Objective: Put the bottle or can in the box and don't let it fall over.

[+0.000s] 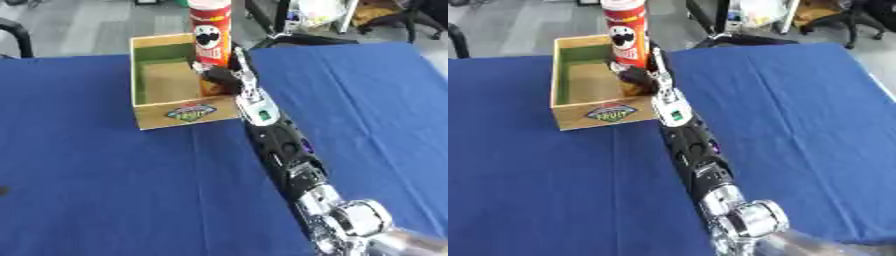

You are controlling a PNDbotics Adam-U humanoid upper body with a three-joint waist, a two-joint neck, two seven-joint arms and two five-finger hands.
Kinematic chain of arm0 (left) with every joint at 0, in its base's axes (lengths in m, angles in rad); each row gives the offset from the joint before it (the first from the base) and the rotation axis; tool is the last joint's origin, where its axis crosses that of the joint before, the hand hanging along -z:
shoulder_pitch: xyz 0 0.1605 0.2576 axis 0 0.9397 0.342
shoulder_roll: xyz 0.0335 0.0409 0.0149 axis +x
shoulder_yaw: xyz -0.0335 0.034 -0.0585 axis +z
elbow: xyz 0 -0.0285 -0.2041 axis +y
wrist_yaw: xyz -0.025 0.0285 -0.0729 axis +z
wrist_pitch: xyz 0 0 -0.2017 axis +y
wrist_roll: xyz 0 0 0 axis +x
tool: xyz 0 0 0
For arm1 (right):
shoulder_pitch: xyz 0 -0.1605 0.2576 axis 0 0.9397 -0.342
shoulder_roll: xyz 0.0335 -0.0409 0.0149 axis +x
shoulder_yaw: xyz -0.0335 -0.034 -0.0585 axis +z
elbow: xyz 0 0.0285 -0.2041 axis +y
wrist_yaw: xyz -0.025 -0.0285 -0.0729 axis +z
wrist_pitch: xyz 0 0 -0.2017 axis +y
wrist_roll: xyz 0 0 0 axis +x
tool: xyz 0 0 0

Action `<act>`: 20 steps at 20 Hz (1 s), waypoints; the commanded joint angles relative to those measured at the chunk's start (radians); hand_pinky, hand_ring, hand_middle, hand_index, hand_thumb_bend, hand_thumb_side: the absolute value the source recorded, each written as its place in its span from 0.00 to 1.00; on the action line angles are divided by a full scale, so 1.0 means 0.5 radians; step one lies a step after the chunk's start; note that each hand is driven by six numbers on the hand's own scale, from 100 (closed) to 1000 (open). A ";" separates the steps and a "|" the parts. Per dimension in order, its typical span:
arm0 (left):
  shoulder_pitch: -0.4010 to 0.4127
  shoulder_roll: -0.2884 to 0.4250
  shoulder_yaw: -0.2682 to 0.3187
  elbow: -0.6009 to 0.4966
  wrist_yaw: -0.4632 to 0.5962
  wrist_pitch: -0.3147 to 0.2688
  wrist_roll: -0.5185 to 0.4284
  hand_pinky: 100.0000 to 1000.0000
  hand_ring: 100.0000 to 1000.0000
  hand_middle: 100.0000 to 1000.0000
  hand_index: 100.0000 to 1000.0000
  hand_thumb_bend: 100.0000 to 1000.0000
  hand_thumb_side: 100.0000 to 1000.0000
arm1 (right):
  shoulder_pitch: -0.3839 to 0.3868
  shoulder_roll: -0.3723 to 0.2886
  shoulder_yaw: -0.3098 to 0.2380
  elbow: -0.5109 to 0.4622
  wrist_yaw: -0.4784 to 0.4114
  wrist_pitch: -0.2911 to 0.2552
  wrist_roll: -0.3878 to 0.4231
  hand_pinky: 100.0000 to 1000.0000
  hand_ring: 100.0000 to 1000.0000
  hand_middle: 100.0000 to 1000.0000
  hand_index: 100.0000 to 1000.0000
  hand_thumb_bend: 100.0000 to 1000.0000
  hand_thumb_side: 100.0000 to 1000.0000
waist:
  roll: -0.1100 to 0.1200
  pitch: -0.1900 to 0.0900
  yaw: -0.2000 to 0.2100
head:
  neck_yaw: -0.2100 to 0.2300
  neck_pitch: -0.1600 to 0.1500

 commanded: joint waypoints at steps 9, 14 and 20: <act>-0.008 0.017 0.013 -0.030 0.008 -0.009 0.000 0.75 0.91 0.90 0.93 0.34 0.93 | -0.064 -0.045 0.013 -0.128 0.152 -0.057 0.006 0.89 1.00 0.92 0.91 0.78 0.26 | 0.008 -0.031 -0.011 | 0.000 -0.020; 0.000 0.023 0.020 -0.027 0.005 -0.008 0.005 0.75 0.91 0.90 0.93 0.34 0.93 | -0.102 -0.131 0.004 -0.175 0.162 -0.058 -0.001 0.89 1.00 0.92 0.91 0.76 0.31 | -0.004 -0.039 -0.032 | 0.018 -0.015; 0.019 0.039 0.044 -0.021 -0.004 -0.007 0.026 0.75 0.91 0.90 0.93 0.34 0.93 | -0.067 -0.335 -0.002 -0.321 0.004 -0.106 -0.014 0.87 1.00 0.92 0.92 0.70 0.40 | -0.028 -0.052 -0.092 | 0.081 -0.004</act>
